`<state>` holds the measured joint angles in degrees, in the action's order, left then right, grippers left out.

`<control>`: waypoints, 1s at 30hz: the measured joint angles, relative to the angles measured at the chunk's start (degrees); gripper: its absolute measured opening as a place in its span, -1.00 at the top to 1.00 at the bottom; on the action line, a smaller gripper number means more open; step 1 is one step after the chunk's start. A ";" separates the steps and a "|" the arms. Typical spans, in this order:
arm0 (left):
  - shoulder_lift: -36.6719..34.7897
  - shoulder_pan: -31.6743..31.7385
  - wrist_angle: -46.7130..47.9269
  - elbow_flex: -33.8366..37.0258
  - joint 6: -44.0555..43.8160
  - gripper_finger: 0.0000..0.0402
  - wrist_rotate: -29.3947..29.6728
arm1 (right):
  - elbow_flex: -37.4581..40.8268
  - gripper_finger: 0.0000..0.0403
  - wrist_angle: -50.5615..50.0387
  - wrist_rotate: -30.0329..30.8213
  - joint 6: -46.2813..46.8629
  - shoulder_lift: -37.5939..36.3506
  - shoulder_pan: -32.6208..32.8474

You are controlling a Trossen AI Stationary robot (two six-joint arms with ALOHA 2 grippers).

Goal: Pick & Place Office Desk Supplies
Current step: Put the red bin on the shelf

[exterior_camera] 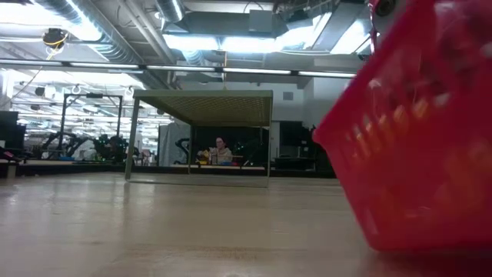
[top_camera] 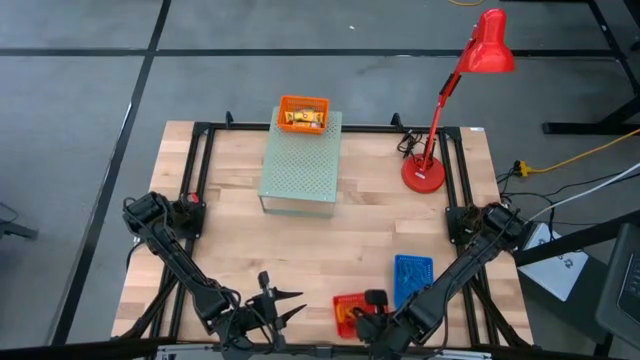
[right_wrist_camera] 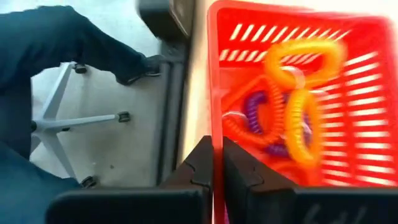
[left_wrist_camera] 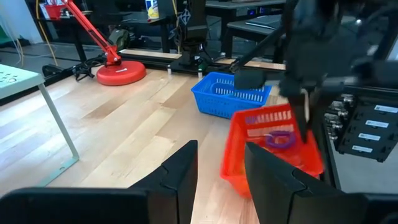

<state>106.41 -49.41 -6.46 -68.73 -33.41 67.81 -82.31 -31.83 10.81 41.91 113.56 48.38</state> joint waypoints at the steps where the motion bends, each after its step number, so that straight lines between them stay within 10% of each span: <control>1: 0.00 0.00 0.00 0.00 0.07 0.36 0.00 | -1.47 0.93 -1.30 0.00 -0.45 -0.01 -0.08; 30: 0.00 -0.04 0.20 0.00 -0.30 0.36 -0.33 | -31.57 0.95 -40.42 19.94 -14.93 -0.11 -10.88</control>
<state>106.41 -49.45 -6.26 -68.73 -33.71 67.48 -113.88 -72.25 30.75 26.98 113.45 37.51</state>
